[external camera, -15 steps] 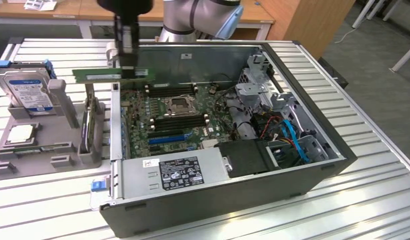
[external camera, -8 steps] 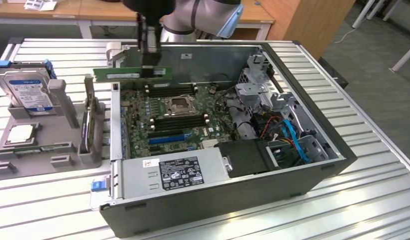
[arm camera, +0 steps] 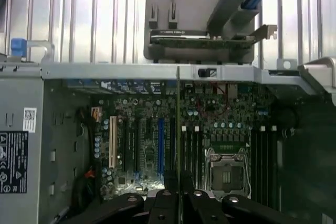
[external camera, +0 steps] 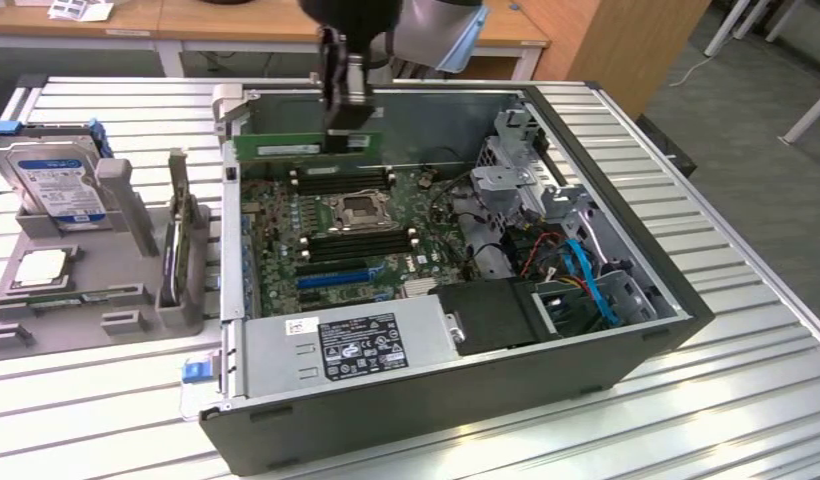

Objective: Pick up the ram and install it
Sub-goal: 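Pick up the ram and move it above insertion slot, then insert the ram into the slot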

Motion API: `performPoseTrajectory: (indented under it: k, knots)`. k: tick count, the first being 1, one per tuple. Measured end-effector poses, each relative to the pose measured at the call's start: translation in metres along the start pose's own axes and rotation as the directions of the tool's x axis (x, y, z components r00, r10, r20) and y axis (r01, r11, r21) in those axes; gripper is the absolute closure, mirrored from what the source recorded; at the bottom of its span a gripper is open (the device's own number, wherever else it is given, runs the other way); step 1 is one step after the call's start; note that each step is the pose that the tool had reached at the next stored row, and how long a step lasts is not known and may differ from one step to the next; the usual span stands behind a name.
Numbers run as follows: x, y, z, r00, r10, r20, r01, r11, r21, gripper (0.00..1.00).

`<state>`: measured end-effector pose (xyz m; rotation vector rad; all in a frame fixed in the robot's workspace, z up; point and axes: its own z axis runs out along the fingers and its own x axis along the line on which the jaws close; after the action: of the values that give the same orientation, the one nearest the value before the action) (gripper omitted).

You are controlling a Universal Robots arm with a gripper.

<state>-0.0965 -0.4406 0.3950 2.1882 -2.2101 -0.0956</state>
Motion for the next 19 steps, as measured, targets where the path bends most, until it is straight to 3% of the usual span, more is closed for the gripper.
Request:
performPoseTrajectory:
  k: [12,19]
  knots:
    - [-0.001,-0.0545,-0.0036,1.0000,-0.001,0.0040,0.001,1.0000,-0.0001,0.86]
    - [-0.001,-0.0563,-0.0036,1.0000,-0.001,0.0042,0.001,1.0000,-0.0001,0.86]
